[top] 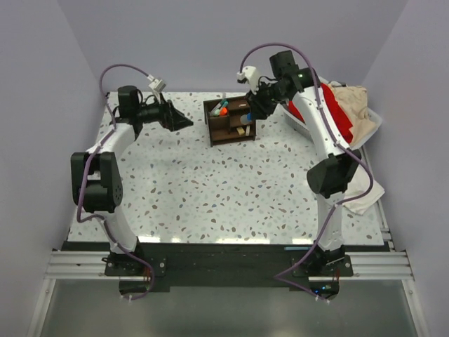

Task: Sort the stationery into containers
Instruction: Place the stationery in the storage box.

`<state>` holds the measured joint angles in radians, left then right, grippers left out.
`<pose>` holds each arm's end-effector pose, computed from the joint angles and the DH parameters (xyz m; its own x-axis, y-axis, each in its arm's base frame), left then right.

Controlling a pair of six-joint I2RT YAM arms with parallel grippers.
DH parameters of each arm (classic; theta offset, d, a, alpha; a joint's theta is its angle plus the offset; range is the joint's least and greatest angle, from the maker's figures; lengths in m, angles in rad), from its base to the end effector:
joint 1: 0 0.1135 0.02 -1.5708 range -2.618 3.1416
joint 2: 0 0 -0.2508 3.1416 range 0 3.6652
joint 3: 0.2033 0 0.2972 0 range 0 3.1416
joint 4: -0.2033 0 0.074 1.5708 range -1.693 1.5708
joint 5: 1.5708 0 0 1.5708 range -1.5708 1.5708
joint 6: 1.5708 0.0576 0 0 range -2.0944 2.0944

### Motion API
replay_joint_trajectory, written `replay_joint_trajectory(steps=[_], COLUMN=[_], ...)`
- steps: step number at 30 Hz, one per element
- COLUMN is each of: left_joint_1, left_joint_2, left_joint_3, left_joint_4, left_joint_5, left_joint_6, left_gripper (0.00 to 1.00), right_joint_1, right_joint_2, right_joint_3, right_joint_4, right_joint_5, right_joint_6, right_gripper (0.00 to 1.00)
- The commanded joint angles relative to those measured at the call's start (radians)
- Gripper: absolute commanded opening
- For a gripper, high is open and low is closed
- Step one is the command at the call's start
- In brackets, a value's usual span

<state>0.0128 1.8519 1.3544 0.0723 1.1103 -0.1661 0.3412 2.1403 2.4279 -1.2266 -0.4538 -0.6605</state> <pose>0.4654 -0.0456 0.2272 -0.5408 -0.0804 -0.8373 0.7310 0.4477 -0.5151 0.4548 0.1883 0.3633 -0.2663 -0.6797 -0.6834 -0.8967 0.4348 -0.0830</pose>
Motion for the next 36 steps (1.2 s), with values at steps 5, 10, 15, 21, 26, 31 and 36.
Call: replay_joint_trajectory(steps=[5,10,15,21,26,31,36], left_joint_1=[0.024,0.023,0.023,0.023,0.023,0.023,0.023], left_joint_2=[-0.125,-0.154,-0.169,-0.181,-0.189,-0.192,-0.188], left_joint_3=[-0.08,-0.138,-0.166,-0.182,-0.195,-0.202,-0.209], left_joint_4=[-0.206,-0.184,-0.174,-0.18,-0.181,-0.189,-0.184], left_joint_5=[-0.228,-0.233,-0.222,-0.219,-0.216,-0.214,-0.214], left_joint_6=[0.243,0.237,0.235,0.244,0.252,0.264,0.267], left_gripper=[1.0,1.0,1.0,1.0,1.0,1.0,1.0], right_joint_1=[0.07,0.091,0.104,0.12,0.13,0.133,0.136], right_joint_2=[0.029,0.052,0.075,0.107,0.133,0.168,0.181], right_joint_3=[0.057,0.049,0.048,0.056,0.063,0.082,0.083], right_joint_4=[-0.044,-0.017,0.025,0.07,0.105,0.121,0.128], right_joint_5=[0.217,0.276,0.306,0.339,0.365,0.382,0.389], right_joint_6=[-0.29,-0.359,-0.389,-0.422,-0.445,-0.481,-0.505], right_gripper=[0.0,0.0,0.0,0.01,0.01,0.01,0.01])
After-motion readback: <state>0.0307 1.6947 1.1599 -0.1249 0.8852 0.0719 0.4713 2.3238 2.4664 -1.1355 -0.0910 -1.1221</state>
